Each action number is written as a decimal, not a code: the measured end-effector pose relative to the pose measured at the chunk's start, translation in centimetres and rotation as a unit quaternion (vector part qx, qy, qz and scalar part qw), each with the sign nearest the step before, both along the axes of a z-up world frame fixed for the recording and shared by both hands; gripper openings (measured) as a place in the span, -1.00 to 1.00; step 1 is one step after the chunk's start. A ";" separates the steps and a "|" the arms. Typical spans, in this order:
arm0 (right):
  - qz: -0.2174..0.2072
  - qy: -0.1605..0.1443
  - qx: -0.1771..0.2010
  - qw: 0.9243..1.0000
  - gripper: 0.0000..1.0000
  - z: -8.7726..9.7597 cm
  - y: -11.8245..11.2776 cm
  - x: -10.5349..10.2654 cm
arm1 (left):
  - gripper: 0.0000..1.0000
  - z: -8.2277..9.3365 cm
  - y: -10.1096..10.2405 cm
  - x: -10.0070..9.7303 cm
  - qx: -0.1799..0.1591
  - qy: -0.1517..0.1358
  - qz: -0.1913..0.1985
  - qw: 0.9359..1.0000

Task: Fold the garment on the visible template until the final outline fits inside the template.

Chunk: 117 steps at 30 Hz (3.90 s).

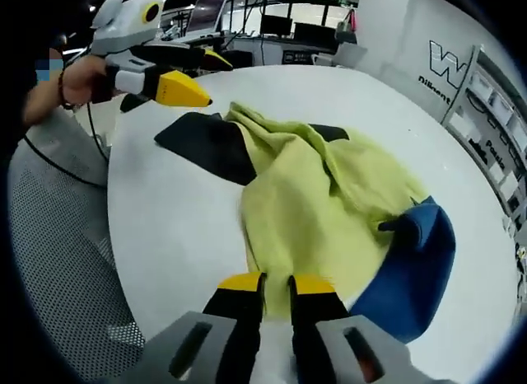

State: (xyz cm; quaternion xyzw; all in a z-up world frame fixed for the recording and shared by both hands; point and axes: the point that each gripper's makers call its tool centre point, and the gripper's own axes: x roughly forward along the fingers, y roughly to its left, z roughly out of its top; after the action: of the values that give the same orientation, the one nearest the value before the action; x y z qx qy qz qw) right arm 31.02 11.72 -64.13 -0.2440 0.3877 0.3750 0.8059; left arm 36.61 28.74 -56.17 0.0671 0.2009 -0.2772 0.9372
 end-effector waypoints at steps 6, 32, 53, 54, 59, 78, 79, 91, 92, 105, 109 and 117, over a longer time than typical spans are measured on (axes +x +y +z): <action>-0.005 -0.006 -0.004 1.000 -1.00 0.1 -0.2 0.3 | 0.36 0.0 -0.1 0.0 0.000 0.000 -0.001 1.000; -0.068 -0.088 0.063 0.992 -1.00 8.9 -1.7 1.9 | 0.19 -0.6 -0.8 -0.4 0.024 0.004 -0.022 0.999; -0.076 -0.113 0.090 0.987 -1.00 11.5 -2.2 2.5 | -0.22 -4.5 -3.6 -1.5 0.054 0.063 -0.081 0.993; -0.077 -0.112 0.091 0.987 -1.00 11.4 -2.2 2.5 | -0.24 -4.5 -3.7 -1.4 0.053 0.063 -0.082 0.993; -0.078 -0.110 0.094 0.986 -1.00 11.2 -2.3 2.4 | -0.43 -4.5 -4.1 -1.2 0.044 0.068 -0.087 0.993; -0.085 -0.101 0.099 0.986 -1.00 10.7 -2.7 2.3 | -1.00 -2.7 -4.2 -1.6 -0.029 0.084 -0.070 0.994; -0.087 -0.101 0.099 0.986 -1.00 10.8 -2.9 2.3 | -1.00 -2.4 -4.1 -1.6 -0.036 0.083 -0.067 0.994; -0.098 -0.109 0.127 0.981 -1.00 11.6 -2.2 3.3 | -1.00 1.1 -3.9 -2.5 -0.145 0.099 -0.031 0.984; -0.097 -0.108 0.130 0.981 -1.00 11.7 -2.0 3.4 | -1.00 1.2 -3.9 -2.7 -0.146 0.101 -0.031 0.984; -0.053 -0.097 0.165 0.980 -1.00 11.6 2.6 4.5 | -1.00 1.9 -2.9 -4.4 -0.105 0.096 -0.022 0.990; -0.039 -0.087 0.177 0.979 -1.00 11.2 4.4 4.5 | -1.00 1.4 -2.3 -4.4 -0.092 0.100 -0.015 0.991; -0.020 -0.053 0.182 0.982 -1.00 8.6 7.3 4.7 | -1.00 -0.9 -2.0 -5.0 -0.047 0.123 -0.018 0.991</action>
State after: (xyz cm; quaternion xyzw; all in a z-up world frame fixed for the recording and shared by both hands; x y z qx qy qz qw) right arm 35.68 19.00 -55.49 -0.1044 0.2747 0.4095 0.8637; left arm 31.61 26.72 -57.04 -0.0076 0.3004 -0.3096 0.9021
